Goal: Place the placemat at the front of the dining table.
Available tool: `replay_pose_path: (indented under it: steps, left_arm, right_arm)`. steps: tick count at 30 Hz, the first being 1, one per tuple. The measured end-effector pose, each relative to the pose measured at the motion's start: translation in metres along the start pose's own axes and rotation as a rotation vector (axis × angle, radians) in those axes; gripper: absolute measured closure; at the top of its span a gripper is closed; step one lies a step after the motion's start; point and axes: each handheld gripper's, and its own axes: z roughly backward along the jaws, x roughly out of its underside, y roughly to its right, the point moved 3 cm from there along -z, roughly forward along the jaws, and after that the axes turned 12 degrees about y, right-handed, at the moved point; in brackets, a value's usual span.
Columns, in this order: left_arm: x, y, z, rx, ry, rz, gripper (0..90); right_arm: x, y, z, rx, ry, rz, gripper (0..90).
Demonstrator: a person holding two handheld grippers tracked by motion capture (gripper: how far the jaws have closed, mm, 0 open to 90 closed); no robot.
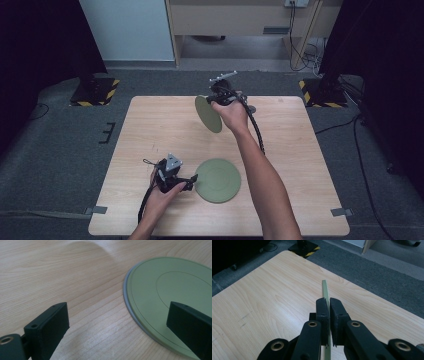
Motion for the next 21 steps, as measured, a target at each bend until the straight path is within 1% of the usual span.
replay_pose_path:
  steps: [2, 8, 9, 10, 13, 16, 17, 18, 21]
  left_arm:
    - [-0.001, -0.001, 0.001, -0.002, 0.005, 0.004, 3.5]
    - [0.000, -0.004, 0.002, -0.008, 0.008, 0.011, 3.6]
    - [0.000, -0.004, 0.002, -0.010, 0.008, 0.011, 3.6]
    - [0.000, -0.004, 0.002, -0.012, 0.009, 0.013, 3.6]
    - [0.000, -0.006, 0.003, -0.015, 0.009, 0.017, 3.7]
    - [0.000, -0.008, 0.004, -0.018, 0.010, 0.016, 3.7]
    - [0.000, -0.008, 0.004, -0.020, 0.013, 0.019, 3.7]
    - [-0.001, -0.009, 0.004, -0.023, 0.014, 0.021, 3.7]
    - [-0.001, -0.011, 0.006, -0.027, 0.018, 0.026, 3.7]
  right_arm:
    - [0.001, 0.001, -0.003, 0.001, 0.001, -0.013, 86.5]
    - [0.005, 0.005, -0.008, 0.006, -0.011, -0.023, 86.5]
    - [0.007, 0.006, -0.009, 0.012, -0.016, -0.020, 86.5]
    - [0.008, 0.010, -0.009, 0.018, -0.008, -0.028, 86.5]
    - [0.009, 0.013, -0.008, 0.025, -0.008, -0.033, 86.5]
    - [0.012, 0.021, -0.003, 0.044, -0.004, -0.045, 86.5]
    - [0.016, 0.028, 0.001, 0.057, -0.005, -0.057, 86.5]
    - [0.016, 0.028, 0.001, 0.057, -0.005, -0.057, 86.5]
    - [0.023, 0.040, 0.008, 0.083, -0.009, -0.084, 86.5]
